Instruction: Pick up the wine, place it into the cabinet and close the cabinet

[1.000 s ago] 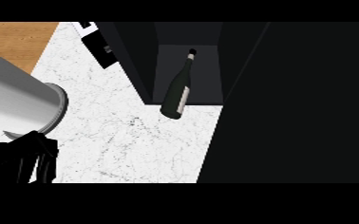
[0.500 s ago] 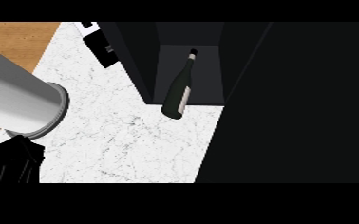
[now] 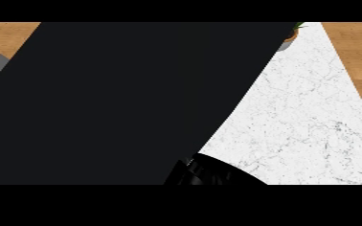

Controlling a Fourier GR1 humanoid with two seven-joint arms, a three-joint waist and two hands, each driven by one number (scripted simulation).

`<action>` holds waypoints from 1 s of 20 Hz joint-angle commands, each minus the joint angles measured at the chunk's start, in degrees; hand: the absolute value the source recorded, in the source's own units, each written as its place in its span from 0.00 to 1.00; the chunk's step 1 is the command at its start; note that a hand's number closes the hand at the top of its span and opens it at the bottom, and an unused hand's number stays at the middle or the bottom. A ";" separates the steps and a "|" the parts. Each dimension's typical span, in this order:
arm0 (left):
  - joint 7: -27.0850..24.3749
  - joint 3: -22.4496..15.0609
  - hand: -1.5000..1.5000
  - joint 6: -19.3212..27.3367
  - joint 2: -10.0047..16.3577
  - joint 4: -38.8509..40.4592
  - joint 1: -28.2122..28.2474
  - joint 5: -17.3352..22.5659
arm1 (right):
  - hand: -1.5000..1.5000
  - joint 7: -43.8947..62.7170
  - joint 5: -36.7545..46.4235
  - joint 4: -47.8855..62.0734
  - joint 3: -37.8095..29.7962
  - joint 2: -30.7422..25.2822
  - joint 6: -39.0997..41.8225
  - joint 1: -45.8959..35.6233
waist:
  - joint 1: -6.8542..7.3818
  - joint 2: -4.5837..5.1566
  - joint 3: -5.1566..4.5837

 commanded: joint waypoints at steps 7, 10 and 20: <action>2.52 4.22 1.00 -3.49 -0.96 -1.68 1.08 2.53 | 1.00 -5.81 -10.62 20.38 -6.30 1.52 -11.77 -23.74 | 0.22 0.07 0.04; 2.51 3.94 1.00 -3.04 -2.47 -2.01 2.30 -0.12 | 1.00 -11.33 -12.16 26.28 -4.54 1.53 -13.93 -24.98 | 0.15 0.06 0.05; 6.83 6.30 1.00 -4.56 -3.76 -0.88 -2.09 -0.94 | 1.00 -17.69 -14.44 40.91 -9.80 1.54 -7.43 -24.26 | -0.55 0.15 0.07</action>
